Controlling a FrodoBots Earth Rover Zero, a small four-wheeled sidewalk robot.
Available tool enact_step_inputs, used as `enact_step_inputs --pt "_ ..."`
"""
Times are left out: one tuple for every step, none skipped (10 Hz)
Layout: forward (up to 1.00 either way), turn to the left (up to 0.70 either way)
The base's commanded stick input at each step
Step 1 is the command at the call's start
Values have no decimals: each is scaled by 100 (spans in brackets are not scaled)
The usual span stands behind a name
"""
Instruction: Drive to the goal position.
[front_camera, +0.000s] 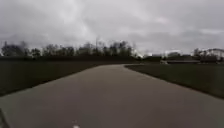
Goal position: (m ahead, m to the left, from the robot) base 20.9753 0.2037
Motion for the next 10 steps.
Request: enact_step_inputs --pt "100 0" --pt "100 0" --pt "100 0" --pt "100 0" --pt "100 0" --pt "100 0" --pt "100 0" --pt "100 0" --pt "100 0" --pt "100 0"
